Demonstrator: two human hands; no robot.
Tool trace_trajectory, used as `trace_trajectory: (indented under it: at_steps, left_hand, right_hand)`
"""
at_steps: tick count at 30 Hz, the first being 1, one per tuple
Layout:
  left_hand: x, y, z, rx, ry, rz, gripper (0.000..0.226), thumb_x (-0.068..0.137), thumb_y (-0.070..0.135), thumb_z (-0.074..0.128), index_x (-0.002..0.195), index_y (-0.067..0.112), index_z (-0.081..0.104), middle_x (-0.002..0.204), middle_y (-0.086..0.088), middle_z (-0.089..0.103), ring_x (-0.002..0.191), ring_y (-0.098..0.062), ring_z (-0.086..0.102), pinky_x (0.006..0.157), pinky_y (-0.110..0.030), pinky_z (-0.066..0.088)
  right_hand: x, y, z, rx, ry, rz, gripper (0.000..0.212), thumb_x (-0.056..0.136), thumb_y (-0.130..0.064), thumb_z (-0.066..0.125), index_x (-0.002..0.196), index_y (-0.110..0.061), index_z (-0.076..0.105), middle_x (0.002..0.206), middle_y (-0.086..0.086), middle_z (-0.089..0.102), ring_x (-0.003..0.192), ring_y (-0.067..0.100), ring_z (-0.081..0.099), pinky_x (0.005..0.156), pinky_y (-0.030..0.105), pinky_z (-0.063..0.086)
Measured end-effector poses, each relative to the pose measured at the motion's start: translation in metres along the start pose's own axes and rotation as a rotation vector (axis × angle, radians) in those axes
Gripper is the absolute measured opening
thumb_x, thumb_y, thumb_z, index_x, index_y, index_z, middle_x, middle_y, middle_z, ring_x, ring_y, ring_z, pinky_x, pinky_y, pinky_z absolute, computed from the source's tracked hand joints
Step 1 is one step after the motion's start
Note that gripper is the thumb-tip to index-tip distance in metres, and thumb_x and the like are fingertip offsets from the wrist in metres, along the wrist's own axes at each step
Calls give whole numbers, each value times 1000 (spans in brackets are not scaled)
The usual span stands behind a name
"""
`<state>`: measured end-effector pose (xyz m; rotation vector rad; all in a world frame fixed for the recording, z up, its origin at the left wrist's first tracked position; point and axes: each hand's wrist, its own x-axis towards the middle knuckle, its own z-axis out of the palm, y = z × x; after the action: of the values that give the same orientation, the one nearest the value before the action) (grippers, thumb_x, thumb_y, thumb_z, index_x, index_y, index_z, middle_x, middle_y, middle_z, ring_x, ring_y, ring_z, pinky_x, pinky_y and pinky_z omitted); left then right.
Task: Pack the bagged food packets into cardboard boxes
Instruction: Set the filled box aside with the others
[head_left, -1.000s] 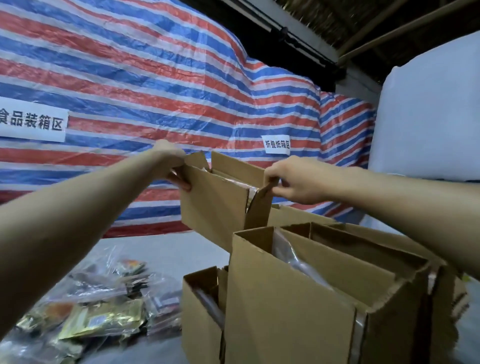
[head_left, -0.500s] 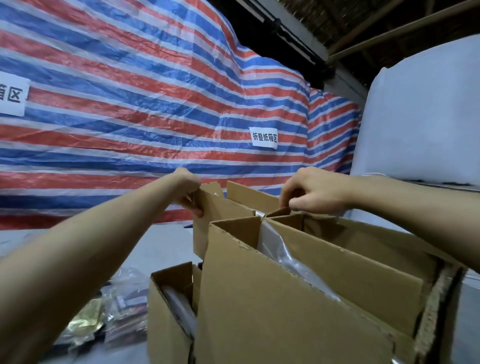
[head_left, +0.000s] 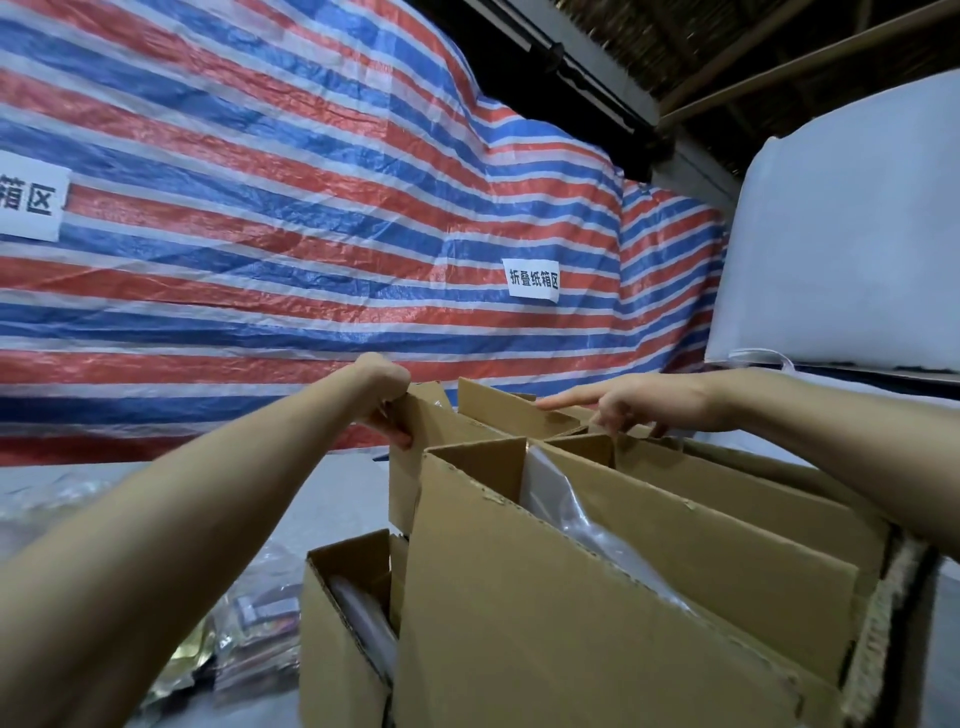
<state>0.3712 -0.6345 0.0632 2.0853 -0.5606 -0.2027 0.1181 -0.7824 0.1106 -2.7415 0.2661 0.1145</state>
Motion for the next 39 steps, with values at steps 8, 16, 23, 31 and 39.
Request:
trace_trajectory:
  at_steps: [8, 16, 23, 31, 39]
  left_hand:
    - [-12, 25, -4, 1, 11, 50, 22, 107, 10, 44, 91, -2, 52, 88, -21, 64, 52, -29, 71, 40, -35, 57]
    - [-17, 24, 0, -111, -39, 53, 23, 107, 13, 45, 92, -2, 53, 89, -20, 64, 53, -27, 70, 39, -31, 57]
    - [-11, -6, 15, -168, -103, -31, 31, 109, 29, 38, 109, 1, 51, 89, -18, 62, 39, -20, 66, 38, -25, 52]
    - [-19, -3, 15, 29, -137, 103, 43, 98, 49, 59, 115, 13, 43, 105, -13, 57, 76, -30, 64, 38, -28, 53]
    - [-44, -8, -10, 60, -99, 149, 34, 97, 44, 63, 112, 16, 51, 111, -8, 57, 72, -25, 60, 38, -28, 52]
  right_hand:
    - [-5, -8, -1, -187, -62, 38, 35, 80, -27, 69, 110, -45, 72, 110, -12, 70, 110, 13, 64, 103, 44, 52]
    - [-5, -5, 1, -260, -38, 71, 19, 97, -26, 64, 112, -37, 67, 114, -15, 61, 97, -17, 58, 79, 5, 48]
    - [-7, -6, 4, -239, -35, 141, 24, 94, -30, 65, 111, -47, 61, 117, -22, 56, 99, -13, 58, 74, 5, 45]
    - [-7, -18, 7, -249, -28, 157, 36, 94, -20, 68, 122, -42, 62, 127, -7, 62, 120, 11, 58, 109, 43, 46]
    - [-9, -29, 9, -290, 17, 170, 55, 93, -6, 64, 132, -41, 51, 134, -5, 51, 121, 14, 56, 94, 30, 55]
